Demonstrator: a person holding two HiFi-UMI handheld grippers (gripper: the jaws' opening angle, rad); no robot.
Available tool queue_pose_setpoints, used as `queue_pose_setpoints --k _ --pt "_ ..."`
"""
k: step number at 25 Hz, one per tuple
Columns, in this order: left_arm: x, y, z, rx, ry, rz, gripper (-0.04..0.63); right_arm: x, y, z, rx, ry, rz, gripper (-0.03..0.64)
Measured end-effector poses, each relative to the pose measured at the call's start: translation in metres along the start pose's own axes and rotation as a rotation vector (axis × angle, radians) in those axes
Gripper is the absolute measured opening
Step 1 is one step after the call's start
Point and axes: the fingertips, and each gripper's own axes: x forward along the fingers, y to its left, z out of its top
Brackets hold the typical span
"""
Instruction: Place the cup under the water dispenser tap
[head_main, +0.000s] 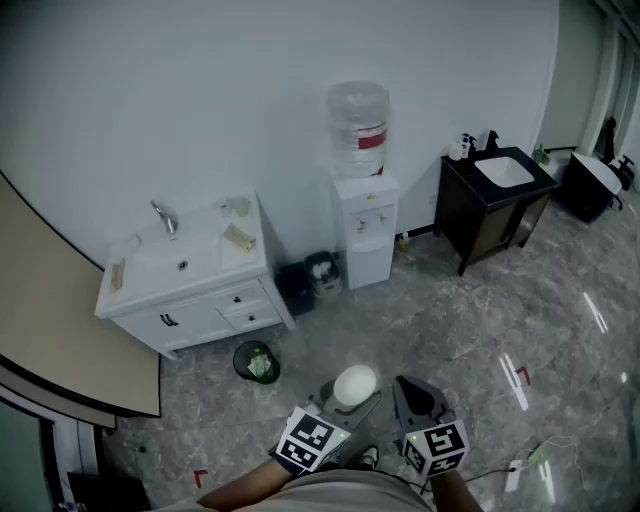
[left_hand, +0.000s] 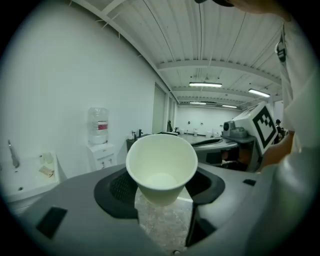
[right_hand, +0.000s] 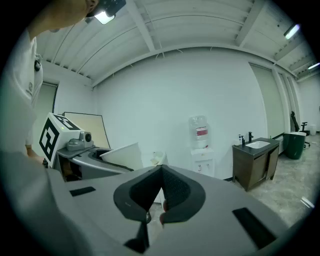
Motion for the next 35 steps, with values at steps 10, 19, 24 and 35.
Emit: queue_pose_setpoints --k 10,19,24,35 --pt "0.016 -0.016 0.007 -0.007 0.003 0.016 0.269 -0.011 -0.019 -0.002 -0.005 -0.003 0.031 0.015" --pt "0.039 0.0 0.009 -0.013 0.017 0.055 0.27 -0.008 -0.041 0.009 0.026 -0.053 0.08 0.017" --pt "0.061 0.028 0.015 -0.002 0.014 0.064 0.27 0.01 -0.059 0.018 0.036 -0.072 0.065 0.017" --pt "0.153 0.159 0.027 0.025 0.011 0.024 0.27 0.146 -0.115 0.06 0.003 -0.097 0.046 0.017"
